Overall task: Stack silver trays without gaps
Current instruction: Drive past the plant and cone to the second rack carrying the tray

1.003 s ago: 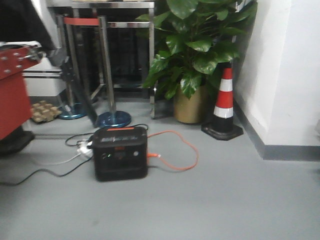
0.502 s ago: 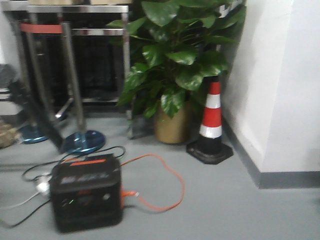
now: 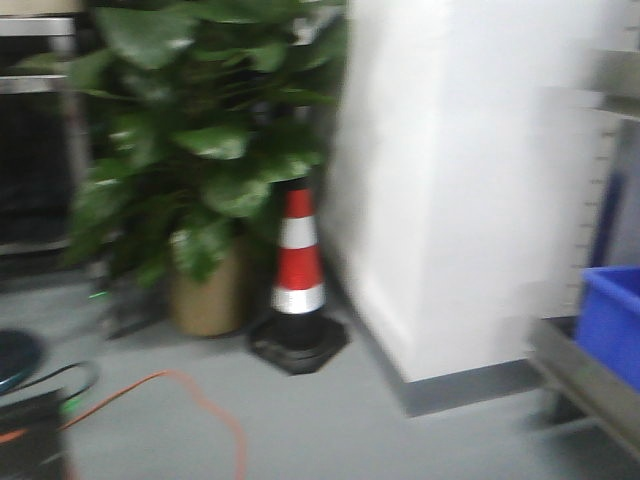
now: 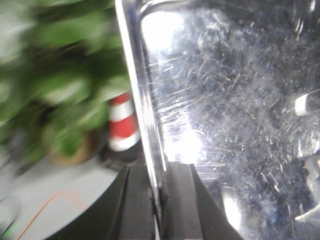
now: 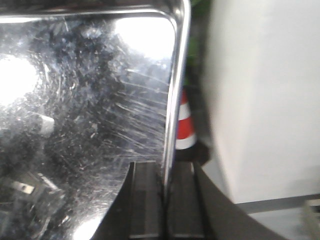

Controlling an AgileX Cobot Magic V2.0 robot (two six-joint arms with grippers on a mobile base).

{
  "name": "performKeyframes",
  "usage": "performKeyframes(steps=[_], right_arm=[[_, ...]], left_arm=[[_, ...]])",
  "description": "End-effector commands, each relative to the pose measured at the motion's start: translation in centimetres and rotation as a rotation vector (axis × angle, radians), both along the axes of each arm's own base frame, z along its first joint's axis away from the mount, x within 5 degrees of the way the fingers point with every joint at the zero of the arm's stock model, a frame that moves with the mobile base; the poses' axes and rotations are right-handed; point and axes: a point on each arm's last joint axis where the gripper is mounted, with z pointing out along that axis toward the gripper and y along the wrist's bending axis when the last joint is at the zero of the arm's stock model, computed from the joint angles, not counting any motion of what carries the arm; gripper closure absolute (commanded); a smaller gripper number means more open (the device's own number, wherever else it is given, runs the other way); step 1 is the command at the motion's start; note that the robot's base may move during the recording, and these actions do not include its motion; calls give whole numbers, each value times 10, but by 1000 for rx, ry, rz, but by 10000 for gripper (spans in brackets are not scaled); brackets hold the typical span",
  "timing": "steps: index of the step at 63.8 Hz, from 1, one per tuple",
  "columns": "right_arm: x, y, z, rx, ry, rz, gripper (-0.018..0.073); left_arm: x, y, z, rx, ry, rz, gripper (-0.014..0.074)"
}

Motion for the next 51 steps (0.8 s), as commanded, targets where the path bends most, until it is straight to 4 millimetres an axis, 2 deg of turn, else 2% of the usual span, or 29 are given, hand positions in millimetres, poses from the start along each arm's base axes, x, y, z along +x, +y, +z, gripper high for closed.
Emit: performKeyframes(steps=[1,20,51], right_arm=[[0,2,9,6,-80,6,639],[13,5,-3,3,-63,4,639],[15,5,-4,4,-65,4,639]], left_arm=[[-5,-4,10,-28,-49,-32,601],[-5,-4,10,-28,-49,-32,601],[-3,-1,10,-24,-52,-22,601]])
